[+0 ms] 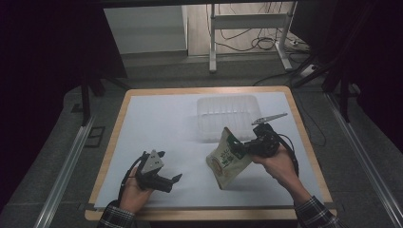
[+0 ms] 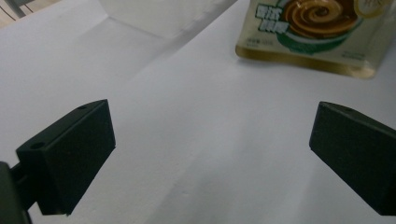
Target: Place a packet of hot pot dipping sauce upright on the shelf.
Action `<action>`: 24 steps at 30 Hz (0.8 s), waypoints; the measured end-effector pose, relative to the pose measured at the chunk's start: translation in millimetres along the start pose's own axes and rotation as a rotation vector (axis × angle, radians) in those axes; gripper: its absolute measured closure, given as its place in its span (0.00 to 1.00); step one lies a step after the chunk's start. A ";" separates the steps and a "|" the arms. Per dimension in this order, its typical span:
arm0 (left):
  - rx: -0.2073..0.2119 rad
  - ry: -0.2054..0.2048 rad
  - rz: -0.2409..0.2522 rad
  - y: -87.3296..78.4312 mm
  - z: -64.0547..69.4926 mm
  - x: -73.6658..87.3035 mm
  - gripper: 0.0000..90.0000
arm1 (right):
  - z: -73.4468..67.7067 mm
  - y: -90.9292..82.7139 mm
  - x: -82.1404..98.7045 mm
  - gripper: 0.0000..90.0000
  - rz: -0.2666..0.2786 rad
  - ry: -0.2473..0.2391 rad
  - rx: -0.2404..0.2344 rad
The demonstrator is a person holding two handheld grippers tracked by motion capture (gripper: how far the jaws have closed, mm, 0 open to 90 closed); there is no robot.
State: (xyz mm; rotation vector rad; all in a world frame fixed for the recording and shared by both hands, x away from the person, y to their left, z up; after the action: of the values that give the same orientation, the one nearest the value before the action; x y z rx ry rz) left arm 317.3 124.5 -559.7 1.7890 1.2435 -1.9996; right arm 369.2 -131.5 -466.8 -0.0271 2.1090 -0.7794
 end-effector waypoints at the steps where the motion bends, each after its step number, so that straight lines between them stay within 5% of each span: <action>1: -0.001 0.001 0.000 -0.2 -0.1 -0.1 0.00 | -0.4 -2.8 -4.9 0.99 0.010 -0.003 0.004; 6: -0.003 0.000 0.002 -0.6 -0.7 -0.3 0.00 | 1.2 -7.1 -12.3 0.99 0.034 0.023 0.011; 13: -0.002 0.000 0.001 -0.4 -0.2 -0.3 0.00 | 3.1 -13.8 -25.8 0.99 0.114 0.123 -0.028; 24: 0.000 0.002 0.000 -0.2 0.1 -0.4 0.00 | 3.6 -19.7 -44.3 0.99 0.180 0.164 -0.024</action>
State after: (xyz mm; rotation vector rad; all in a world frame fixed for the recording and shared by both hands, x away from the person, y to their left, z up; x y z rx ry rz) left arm 317.1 124.5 -559.2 1.7915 1.2446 -1.9978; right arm 394.6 -136.5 -425.7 0.2182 2.2387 -0.6674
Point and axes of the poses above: each handheld gripper's, and its own axes: y roughly forward along the jaws, x roughly out of its underside, z roughly to its right, the point moved 8 cm from there along y, roughly forward along the jaws, and after that the axes turned 6 degrees about z, right-handed, at the moved point
